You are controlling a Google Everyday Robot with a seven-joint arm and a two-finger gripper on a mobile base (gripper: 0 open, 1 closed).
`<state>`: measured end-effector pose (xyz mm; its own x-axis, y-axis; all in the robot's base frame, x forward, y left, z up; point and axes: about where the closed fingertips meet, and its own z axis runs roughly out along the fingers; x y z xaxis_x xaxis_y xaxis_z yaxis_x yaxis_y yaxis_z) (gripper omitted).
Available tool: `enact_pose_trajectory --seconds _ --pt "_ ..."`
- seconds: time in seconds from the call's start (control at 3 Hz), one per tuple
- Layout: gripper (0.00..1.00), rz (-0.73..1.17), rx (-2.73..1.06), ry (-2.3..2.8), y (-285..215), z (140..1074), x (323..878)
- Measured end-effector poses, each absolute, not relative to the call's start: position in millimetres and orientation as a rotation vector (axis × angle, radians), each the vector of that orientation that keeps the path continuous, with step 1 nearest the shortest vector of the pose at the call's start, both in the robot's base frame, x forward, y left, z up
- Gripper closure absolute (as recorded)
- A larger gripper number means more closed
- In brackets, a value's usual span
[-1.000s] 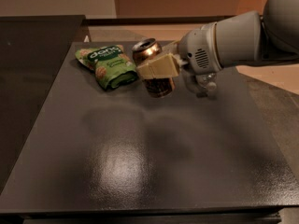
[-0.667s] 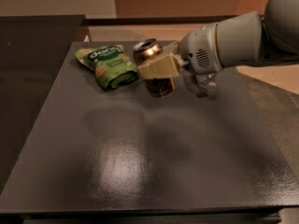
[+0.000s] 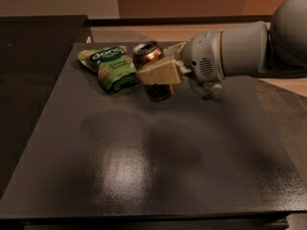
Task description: Place orange can upright
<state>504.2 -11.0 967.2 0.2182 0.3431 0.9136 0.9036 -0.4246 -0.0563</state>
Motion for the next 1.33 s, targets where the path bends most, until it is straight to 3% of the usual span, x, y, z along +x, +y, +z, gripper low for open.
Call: enact_pose_trajectory --seconds 1.33 --pt "1.00 -1.328 -1.700 -0.975 -17 927 487"
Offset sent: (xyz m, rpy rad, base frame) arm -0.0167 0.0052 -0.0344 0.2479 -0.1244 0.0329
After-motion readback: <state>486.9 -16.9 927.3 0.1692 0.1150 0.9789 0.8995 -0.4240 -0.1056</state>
